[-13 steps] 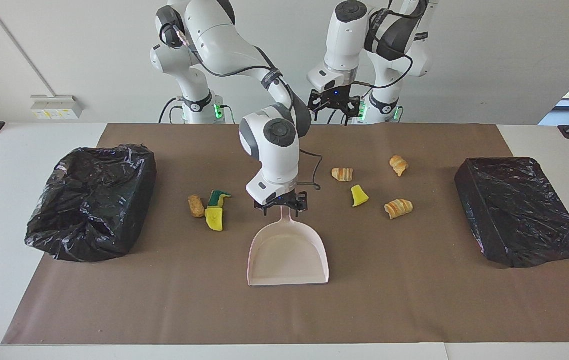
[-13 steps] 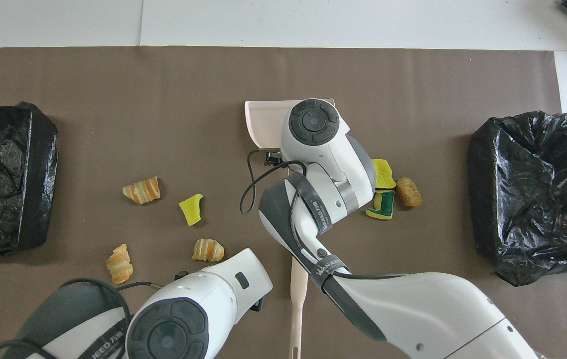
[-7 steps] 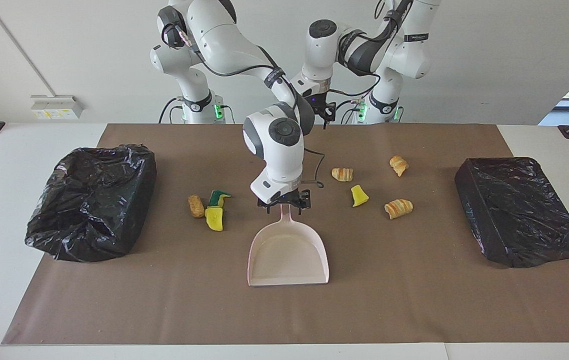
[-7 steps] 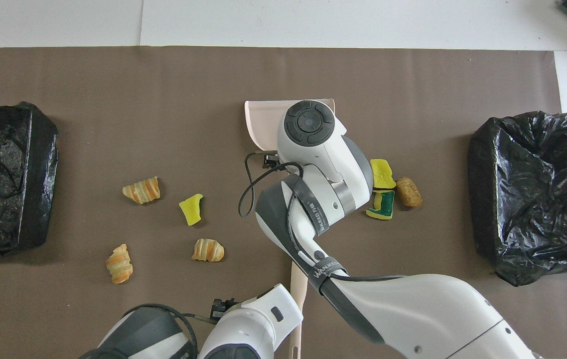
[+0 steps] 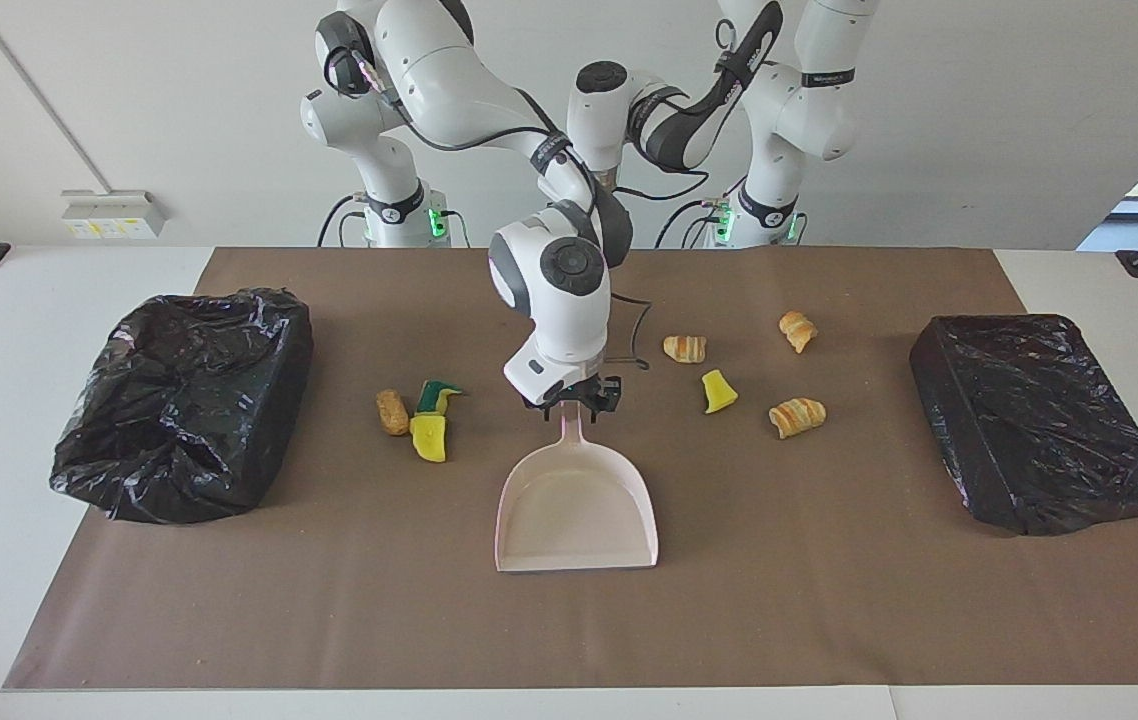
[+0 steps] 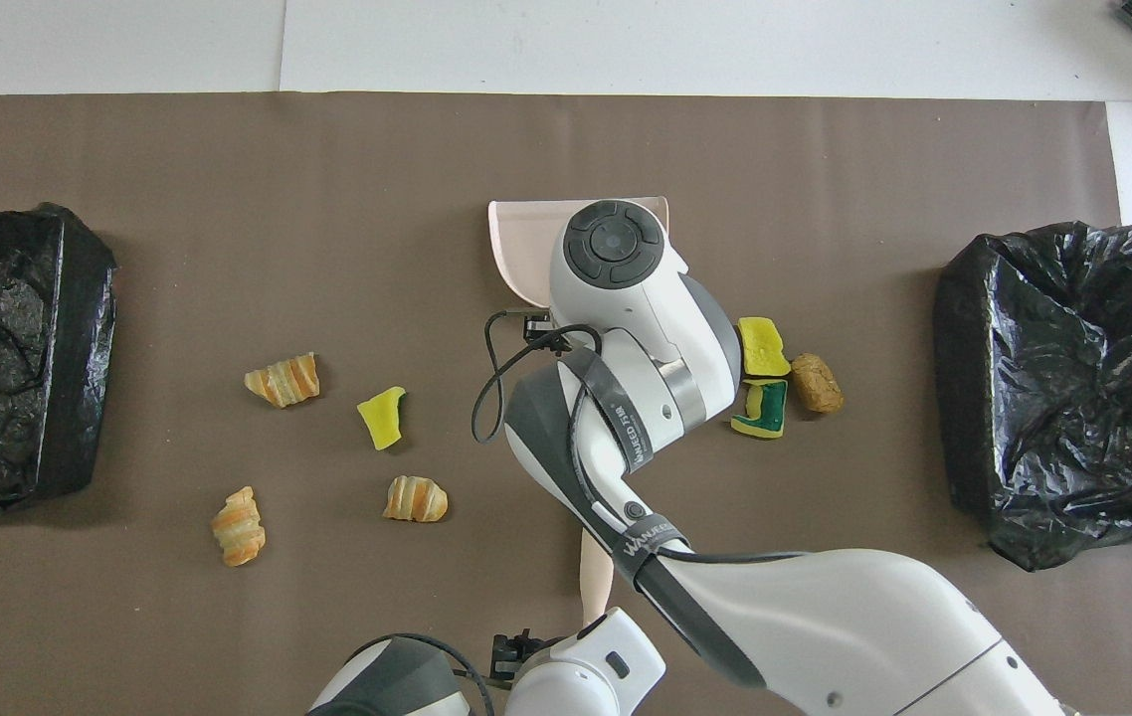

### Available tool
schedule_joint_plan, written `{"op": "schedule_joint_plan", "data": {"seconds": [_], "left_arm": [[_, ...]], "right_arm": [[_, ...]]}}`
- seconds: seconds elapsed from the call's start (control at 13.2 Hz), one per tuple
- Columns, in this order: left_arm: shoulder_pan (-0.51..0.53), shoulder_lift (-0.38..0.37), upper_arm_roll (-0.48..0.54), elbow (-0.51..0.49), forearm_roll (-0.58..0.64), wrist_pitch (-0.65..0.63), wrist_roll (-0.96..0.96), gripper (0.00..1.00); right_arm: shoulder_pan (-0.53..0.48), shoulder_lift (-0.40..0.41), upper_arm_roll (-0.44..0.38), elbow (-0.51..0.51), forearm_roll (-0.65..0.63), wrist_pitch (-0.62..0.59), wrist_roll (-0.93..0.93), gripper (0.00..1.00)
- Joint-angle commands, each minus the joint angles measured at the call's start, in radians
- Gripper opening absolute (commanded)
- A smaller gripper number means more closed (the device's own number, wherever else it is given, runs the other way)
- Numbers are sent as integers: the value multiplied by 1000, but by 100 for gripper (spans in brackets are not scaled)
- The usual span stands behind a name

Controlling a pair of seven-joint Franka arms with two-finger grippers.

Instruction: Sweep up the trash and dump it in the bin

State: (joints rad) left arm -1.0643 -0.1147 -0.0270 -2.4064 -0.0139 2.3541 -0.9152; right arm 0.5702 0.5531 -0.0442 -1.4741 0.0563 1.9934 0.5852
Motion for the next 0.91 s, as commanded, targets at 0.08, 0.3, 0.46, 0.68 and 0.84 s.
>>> {"op": "schedule_joint_plan", "data": {"seconds": [0.08,0.3,0.46,0.68,0.84], "left_arm": [[-32,3,16,-2,2,17,-25,78],[-42,3,16,-2,-14,16,-15,71],[-54,10,16,-2,-24,20,-10,70],[-65,30,15,-2,-34,42,-8,70],[-86,55,16,-2,-35,56,-17,70]], "right_arm": [[-21,-12,9,-3,19,-16,-95,0],[-67,-33,4,5,22,-25,-290,0],[-113,-102,7,-9,30,-74,-437,0],[-153,-206,7,-31,30,-221,-725,0],[-190,-286,7,-73,28,-284,-897,0]]}}
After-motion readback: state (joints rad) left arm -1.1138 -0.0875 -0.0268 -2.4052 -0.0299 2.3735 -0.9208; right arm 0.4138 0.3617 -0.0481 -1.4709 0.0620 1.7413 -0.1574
